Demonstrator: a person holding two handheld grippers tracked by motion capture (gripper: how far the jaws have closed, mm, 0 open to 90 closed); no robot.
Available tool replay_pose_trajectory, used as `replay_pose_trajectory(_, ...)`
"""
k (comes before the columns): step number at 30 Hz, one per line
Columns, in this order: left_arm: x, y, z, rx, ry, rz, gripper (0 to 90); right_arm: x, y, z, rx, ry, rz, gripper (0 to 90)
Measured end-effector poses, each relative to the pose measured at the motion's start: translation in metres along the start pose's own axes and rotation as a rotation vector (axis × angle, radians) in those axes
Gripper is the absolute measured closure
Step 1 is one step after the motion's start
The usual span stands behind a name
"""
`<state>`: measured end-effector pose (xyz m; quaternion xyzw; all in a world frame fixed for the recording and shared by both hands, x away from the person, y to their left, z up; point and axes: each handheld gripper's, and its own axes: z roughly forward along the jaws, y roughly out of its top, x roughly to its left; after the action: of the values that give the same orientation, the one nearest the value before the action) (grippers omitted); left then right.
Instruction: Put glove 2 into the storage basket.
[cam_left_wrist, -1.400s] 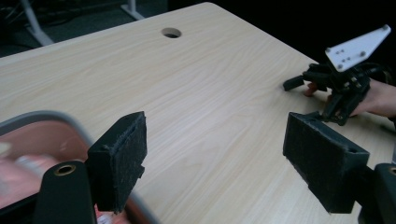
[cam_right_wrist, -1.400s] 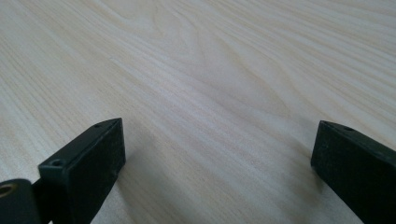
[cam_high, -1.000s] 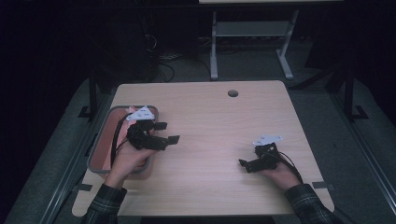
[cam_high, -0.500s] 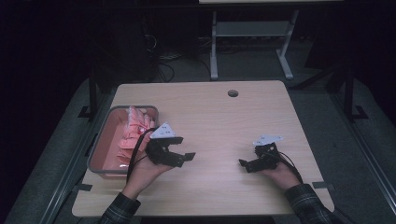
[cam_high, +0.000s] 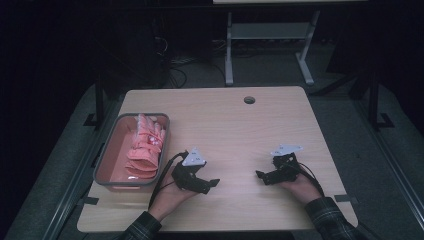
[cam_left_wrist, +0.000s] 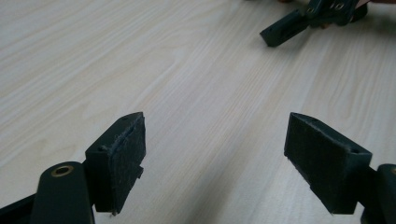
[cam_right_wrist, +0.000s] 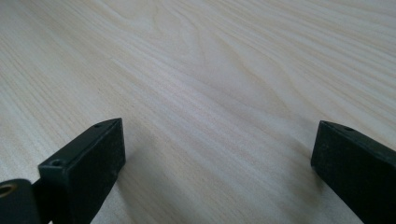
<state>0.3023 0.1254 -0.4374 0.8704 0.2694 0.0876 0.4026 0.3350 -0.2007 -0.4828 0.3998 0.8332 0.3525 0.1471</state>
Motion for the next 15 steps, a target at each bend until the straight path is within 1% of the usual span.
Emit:
replay_pose_trajectory(1,0.0,-0.002,0.003,-0.002,-0.002,-0.004,19.9,0.0,0.0,0.0,0.0,0.0,0.0,2.3)
replay_pose_trajectory(2,0.001,-0.004,0.005,0.015,0.004,0.008,19.2,0.0,0.0,0.0,0.0,0.0,0.0,2.3)
replay_pose_trajectory(5,0.0,-0.008,0.011,0.037,0.024,0.04,17.9,0.0,0.0,0.0,0.001,0.003,-0.004,2.4)
replay_pose_trajectory(6,0.0,-0.009,0.013,0.041,0.03,0.047,17.5,0.0,0.0,0.0,0.001,0.003,-0.003,2.3)
replay_pose_trajectory(9,-0.001,-0.013,0.019,0.053,0.03,0.058,17.0,0.0,0.0,0.0,0.001,0.003,-0.004,2.4)
replay_pose_trajectory(11,-0.002,-0.015,0.023,0.071,0.047,0.077,15.7,0.0,0.0,0.0,0.0,0.004,-0.005,2.4)
replay_pose_trajectory(13,-0.001,-0.019,0.027,0.079,0.057,0.086,15.0,0.0,0.0,0.0,0.001,0.004,-0.004,2.4)
replay_pose_trajectory(14,-0.001,-0.021,0.029,0.087,0.056,0.085,14.1,0.0,0.0,0.0,0.001,0.004,-0.004,2.3)
replay_pose_trajectory(15,0.0,-0.023,0.03,0.075,0.043,0.081,13.2,0.0,0.0,0.0,0.001,0.004,-0.005,2.3)
